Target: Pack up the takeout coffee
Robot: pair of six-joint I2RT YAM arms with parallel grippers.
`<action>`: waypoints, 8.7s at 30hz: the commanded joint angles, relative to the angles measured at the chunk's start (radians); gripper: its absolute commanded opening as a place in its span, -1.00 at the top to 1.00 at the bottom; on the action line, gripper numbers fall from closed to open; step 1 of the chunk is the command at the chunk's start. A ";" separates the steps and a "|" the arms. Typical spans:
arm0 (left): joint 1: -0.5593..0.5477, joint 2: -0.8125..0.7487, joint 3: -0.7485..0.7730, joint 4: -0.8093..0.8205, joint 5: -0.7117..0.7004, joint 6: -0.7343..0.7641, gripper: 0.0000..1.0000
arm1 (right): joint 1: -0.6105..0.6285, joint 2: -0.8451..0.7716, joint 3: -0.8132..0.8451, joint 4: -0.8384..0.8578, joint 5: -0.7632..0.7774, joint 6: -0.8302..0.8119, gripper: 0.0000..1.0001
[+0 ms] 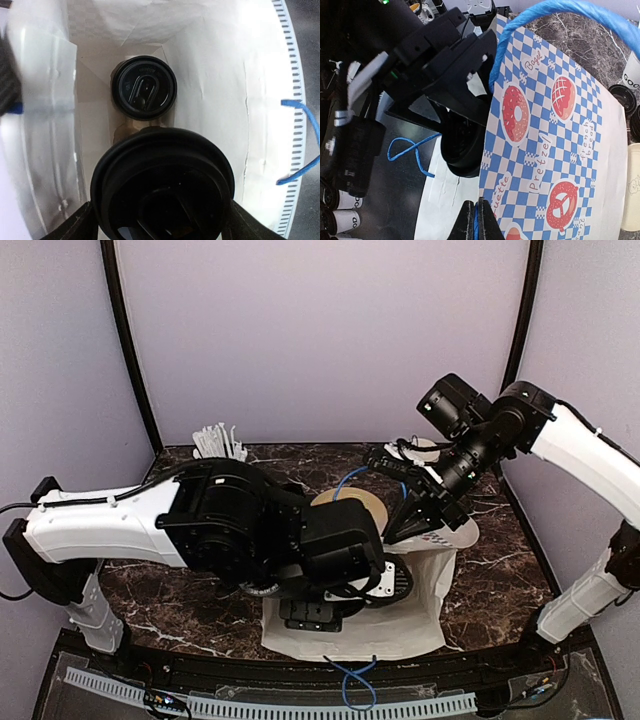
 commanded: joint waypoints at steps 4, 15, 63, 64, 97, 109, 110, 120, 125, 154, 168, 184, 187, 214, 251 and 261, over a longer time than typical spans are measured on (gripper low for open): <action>-0.012 0.000 -0.122 0.053 -0.170 0.044 0.09 | 0.006 -0.029 -0.017 0.014 -0.085 0.013 1.00; -0.009 -0.006 -0.266 0.199 -0.161 0.121 0.09 | 0.013 -0.010 -0.004 0.026 -0.098 0.028 1.00; 0.066 -0.033 -0.546 0.428 -0.243 0.282 0.18 | 0.052 0.046 0.025 -0.018 -0.099 0.000 0.97; 0.070 -0.035 -0.554 0.430 -0.242 0.282 0.18 | 0.050 0.048 0.030 -0.023 -0.095 -0.006 0.87; 0.437 0.156 -0.230 0.180 0.372 0.134 0.26 | -0.526 0.087 0.065 -0.154 -0.256 -0.295 -0.40; 0.600 0.212 -0.161 0.249 0.553 0.118 0.35 | -0.590 0.082 -0.031 -0.155 -0.297 -0.341 -0.40; 0.611 0.216 -0.160 0.252 0.557 0.117 0.35 | -0.593 0.086 -0.036 -0.155 -0.303 -0.341 -0.40; 0.572 0.160 -0.234 0.273 0.514 0.091 0.42 | -0.616 0.121 -0.069 -0.155 -0.327 -0.341 -0.40; 0.557 0.160 -0.245 0.258 0.530 0.078 0.41 | -0.638 0.188 -0.034 -0.125 -0.320 -0.266 -0.37; 0.603 0.085 -0.313 0.271 0.630 0.049 0.46 | -0.693 0.289 -0.034 -0.154 -0.287 -0.237 -0.33; 0.459 0.072 -0.439 0.471 0.429 0.015 0.44 | -0.693 0.287 -0.047 -0.153 -0.297 -0.237 -0.33; 0.458 0.003 -0.349 0.357 0.507 0.028 -0.52 | -0.693 0.265 -0.060 -0.155 -0.310 -0.252 -0.36; 0.457 -0.019 -0.334 0.348 0.523 0.035 -0.89 | -0.693 0.264 -0.059 -0.155 -0.315 -0.251 -0.36; 0.458 -0.130 -0.054 0.420 0.487 0.072 -0.98 | -0.693 0.275 -0.022 -0.152 -0.325 -0.220 -0.36; 0.611 -0.148 -0.119 0.531 0.634 0.058 0.62 | -0.693 0.187 -0.071 -0.136 -0.293 -0.199 -0.34; 0.532 -0.368 -0.412 0.720 0.750 0.009 1.00 | -0.696 0.194 -0.044 -0.155 -0.243 -0.192 -0.32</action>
